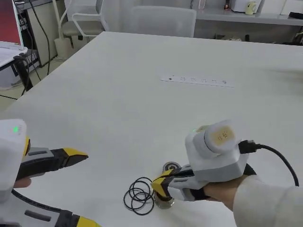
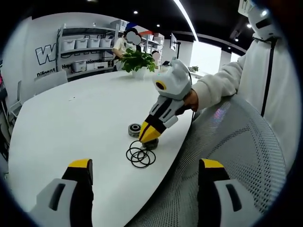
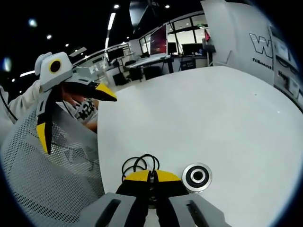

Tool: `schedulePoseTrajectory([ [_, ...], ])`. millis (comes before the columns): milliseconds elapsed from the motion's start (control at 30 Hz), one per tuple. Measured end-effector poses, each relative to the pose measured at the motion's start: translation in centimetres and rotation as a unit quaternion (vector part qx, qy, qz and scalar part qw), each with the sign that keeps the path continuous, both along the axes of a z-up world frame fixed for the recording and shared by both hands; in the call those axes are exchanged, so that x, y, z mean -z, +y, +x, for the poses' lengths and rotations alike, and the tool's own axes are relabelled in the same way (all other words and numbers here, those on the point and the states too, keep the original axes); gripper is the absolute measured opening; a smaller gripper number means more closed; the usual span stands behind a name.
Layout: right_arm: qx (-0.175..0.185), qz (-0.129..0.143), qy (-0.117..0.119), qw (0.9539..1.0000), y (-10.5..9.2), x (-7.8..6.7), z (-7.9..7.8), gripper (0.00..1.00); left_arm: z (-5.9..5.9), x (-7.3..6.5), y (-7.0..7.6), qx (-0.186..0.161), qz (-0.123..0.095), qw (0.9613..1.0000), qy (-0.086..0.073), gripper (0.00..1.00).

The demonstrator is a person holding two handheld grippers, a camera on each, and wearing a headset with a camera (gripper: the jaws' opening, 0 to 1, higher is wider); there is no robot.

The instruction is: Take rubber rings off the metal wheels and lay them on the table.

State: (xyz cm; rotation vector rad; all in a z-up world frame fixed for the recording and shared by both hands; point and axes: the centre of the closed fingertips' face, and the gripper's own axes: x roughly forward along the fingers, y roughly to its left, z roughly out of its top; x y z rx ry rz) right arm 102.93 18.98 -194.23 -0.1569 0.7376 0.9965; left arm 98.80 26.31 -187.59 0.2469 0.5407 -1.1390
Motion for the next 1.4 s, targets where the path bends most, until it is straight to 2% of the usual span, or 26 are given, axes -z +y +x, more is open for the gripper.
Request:
schedulePoseTrajectory([
  [333,0.005,-0.003,-0.011,0.9999,-0.4,-0.1,0.6,0.03,0.0,0.0,0.0,-0.001,0.000,1.0000,0.002,0.89],
  [500,0.015,0.008,-0.009,0.9998,-0.6,-0.6,0.9,0.04,0.1,0.0,0.0,-0.003,-0.002,1.0000,0.003,0.89],
  [600,0.017,0.019,0.000,0.9997,-0.6,-0.9,0.7,0.04,0.1,0.0,0.1,-0.004,-0.002,1.0000,0.004,0.89],
  [767,0.009,0.025,-0.005,0.9996,-0.3,-1.7,0.4,0.07,0.1,0.1,0.1,-0.005,-0.003,1.0000,0.005,0.90],
  [1000,-0.003,0.032,-0.011,0.9994,-0.2,-2.7,-0.1,0.20,-0.1,0.1,-0.1,-0.002,-0.007,0.9999,0.011,0.90],
  [1100,-0.012,0.023,-0.028,0.9993,-0.5,-3.3,-0.1,0.25,-0.2,0.1,-0.1,-0.002,-0.005,0.9999,0.011,0.90],
  [1233,-0.019,0.023,-0.038,0.9988,-0.9,-4.3,-0.2,0.32,-0.1,0.0,-0.2,-0.004,-0.009,0.9999,0.010,0.90],
  [1400,-0.011,0.051,-0.040,0.9978,-1.0,-6.4,-0.2,0.39,-0.2,0.0,-0.2,-0.001,-0.009,0.9999,0.011,0.90],
])
